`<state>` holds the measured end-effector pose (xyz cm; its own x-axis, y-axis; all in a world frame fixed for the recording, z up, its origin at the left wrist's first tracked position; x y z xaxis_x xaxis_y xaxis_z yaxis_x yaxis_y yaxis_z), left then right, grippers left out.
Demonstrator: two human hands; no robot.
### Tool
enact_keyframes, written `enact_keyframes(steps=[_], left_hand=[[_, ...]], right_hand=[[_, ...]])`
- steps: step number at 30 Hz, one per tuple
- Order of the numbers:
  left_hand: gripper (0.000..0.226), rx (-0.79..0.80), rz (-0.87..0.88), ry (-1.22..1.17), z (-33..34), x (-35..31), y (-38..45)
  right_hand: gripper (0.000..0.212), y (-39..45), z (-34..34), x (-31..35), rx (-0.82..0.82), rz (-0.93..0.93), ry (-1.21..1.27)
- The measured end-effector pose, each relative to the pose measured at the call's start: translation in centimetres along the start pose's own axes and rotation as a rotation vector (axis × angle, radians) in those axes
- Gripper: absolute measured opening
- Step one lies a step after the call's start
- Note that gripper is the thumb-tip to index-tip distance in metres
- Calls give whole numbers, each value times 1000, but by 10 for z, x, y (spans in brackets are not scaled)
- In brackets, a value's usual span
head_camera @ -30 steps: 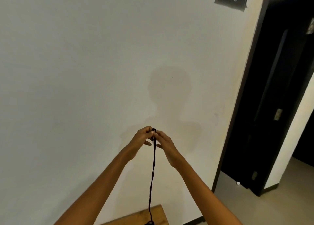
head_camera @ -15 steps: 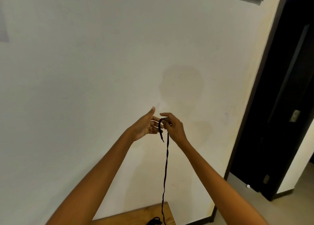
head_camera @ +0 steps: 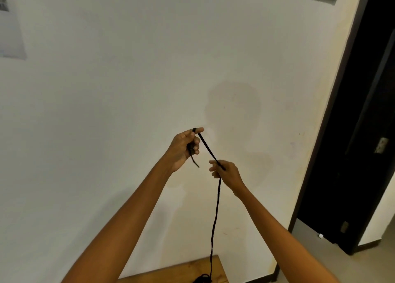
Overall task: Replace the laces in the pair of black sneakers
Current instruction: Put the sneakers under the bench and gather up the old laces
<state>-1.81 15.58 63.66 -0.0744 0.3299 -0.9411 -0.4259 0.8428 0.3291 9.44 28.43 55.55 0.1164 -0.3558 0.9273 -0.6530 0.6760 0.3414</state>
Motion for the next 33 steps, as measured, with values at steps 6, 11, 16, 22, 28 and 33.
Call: enact_keyframes(steps=[6, 11, 16, 22, 28, 33], left_hand=[[30, -24, 13, -196, -23, 9, -3], [29, -99, -9, -152, -23, 13, -1], [29, -198, -71, 151, -29, 18, 0], [34, -5, -247, 428, -33, 36, -14], [28, 186, -317, 324, -30, 56, -30], [25, 22, -185, 42, -25, 61, -27]], right_hand=[[27, 9, 5, 41, -164, -18, 472], [25, 28, 20, 97, -107, -120, 536], [50, 22, 46, 65, 102, 67, 183], [40, 2, 59, 38, 291, -58, 105], [21, 8, 41, 20, 86, -262, -202], [22, -6, 60, 8, 202, -157, -283]])
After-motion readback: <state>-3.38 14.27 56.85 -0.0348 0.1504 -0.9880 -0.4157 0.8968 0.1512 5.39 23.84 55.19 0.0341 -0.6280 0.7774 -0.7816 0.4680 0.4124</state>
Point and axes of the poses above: each hand's wrist, its own y-axis towards the middle knuckle, its own z-axis out of the palm, x = y × z, the point moved 4 cm from there along y, towards the middle knuckle, and after that the axes turned 11 degrees about y, right-handed, at the moved point
